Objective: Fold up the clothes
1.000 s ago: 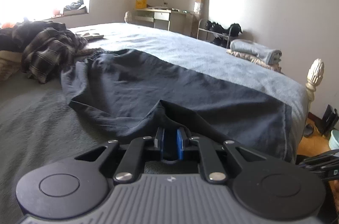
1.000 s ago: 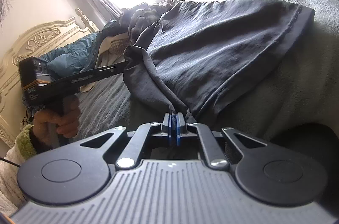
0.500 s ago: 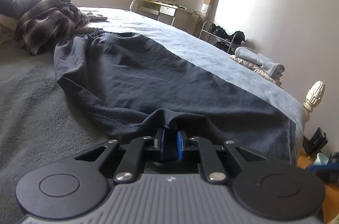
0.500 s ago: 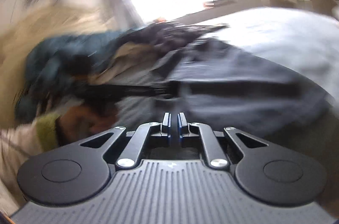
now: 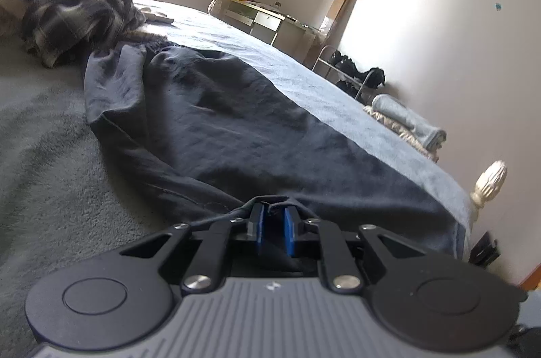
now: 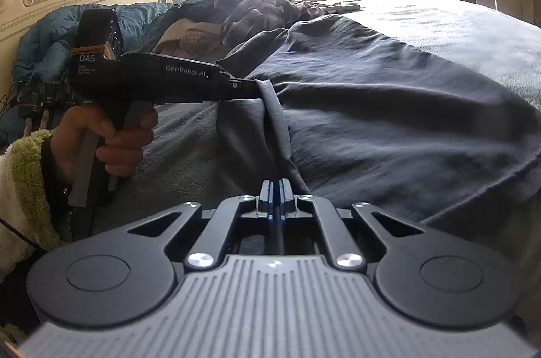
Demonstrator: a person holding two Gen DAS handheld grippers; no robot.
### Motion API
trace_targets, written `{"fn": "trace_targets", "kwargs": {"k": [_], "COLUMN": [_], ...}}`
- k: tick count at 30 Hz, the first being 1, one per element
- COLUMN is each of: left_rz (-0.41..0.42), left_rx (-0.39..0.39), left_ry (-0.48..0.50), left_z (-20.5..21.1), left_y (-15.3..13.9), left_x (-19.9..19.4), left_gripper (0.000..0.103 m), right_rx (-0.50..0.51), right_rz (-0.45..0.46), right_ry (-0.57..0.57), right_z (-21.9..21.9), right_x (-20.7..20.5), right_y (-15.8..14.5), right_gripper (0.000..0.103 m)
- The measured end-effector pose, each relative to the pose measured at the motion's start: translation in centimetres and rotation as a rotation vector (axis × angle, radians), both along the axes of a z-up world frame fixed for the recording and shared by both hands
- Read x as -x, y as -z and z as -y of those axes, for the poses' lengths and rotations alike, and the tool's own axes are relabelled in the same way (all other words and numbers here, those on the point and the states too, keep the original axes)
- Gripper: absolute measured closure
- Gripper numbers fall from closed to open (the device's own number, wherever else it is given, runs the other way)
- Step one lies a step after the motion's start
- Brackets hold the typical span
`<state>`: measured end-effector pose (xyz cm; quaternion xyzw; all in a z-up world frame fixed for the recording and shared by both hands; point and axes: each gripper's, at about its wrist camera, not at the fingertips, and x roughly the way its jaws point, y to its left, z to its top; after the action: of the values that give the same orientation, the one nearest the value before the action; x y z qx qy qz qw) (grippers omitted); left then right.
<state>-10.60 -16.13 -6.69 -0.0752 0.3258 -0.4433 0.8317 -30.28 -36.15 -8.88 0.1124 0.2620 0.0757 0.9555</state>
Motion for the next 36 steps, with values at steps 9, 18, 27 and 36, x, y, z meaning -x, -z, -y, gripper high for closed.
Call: {"fn": "trace_targets", "kwargs": {"k": [9, 18, 27, 36], "left_rz": [-0.221, -0.14, 0.303, 0.587], "left_rx": [0.196, 0.157, -0.173, -0.374], "left_ry": [-0.034, -0.149, 0.201, 0.493], "left_z": [-2.7, -5.7, -1.4, 2.1], "left_y": [0.3, -2.7, -3.6, -1.1], "left_x": [-3.0, -0.4, 13.1, 18.0], "left_gripper": [0.08, 0.08, 0.069, 0.059], "right_rx": [-0.039, -0.124, -0.388, -0.584], "right_rz": [0.001, 0.003, -0.09, -0.336], "right_ry": [0.008, 0.016, 0.01, -0.114], "right_z": [0.2, 1.1, 4.4, 7.8], "right_x": [0.3, 0.3, -0.8, -4.8], "right_y": [0.3, 0.7, 1.2, 1.4], "right_gripper": [0.102, 0.102, 0.102, 0.102]}}
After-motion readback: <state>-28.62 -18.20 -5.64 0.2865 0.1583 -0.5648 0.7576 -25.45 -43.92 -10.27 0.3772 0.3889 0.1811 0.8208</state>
